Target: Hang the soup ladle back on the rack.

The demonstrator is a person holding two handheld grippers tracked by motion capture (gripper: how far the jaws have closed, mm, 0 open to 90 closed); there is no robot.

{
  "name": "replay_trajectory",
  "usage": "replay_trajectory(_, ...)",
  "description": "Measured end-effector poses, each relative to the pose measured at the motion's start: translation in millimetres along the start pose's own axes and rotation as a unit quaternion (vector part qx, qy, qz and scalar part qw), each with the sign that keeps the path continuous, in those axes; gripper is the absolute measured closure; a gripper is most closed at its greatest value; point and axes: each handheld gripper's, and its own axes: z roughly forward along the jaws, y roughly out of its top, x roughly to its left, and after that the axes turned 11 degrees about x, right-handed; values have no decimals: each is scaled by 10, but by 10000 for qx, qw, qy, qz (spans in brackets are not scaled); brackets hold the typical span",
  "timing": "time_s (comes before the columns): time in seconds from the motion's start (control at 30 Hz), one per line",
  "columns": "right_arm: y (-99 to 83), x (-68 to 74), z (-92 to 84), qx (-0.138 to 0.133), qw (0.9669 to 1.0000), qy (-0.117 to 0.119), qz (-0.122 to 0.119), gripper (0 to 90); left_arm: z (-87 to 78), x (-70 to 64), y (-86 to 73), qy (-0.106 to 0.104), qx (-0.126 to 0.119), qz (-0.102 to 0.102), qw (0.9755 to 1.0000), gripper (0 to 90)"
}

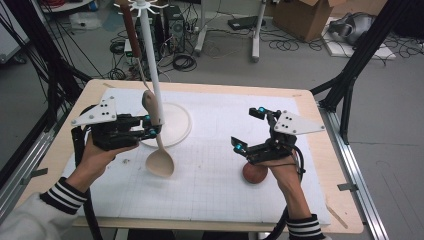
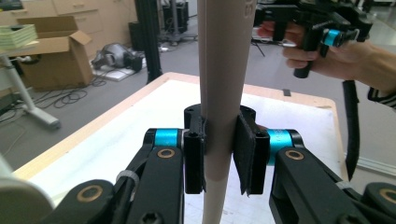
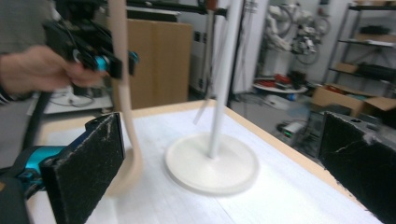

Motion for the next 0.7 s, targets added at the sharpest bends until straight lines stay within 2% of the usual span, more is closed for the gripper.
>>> replay_trajectory(0.23, -178, -44, -157, 63, 9994, -320, 98, 4, -124, 107, 51, 212, 53, -105, 9997, 748)
replay_trajectory(0.43, -294, -53, -228, 244, 9980, -565, 158, 4, -192, 183, 99, 261, 70, -171, 9995, 748)
replay_trajectory(0.57, -330, -64, -257, 286, 9973, -665, 156, 4, -233, 263, 161, 340, 70, -132, 9993, 748)
replay_trajectory(0.7, -391, -84, -272, 299, 9968, -693, 254, 4, -291, 359, 206, 359, 77, -235, 9990, 748)
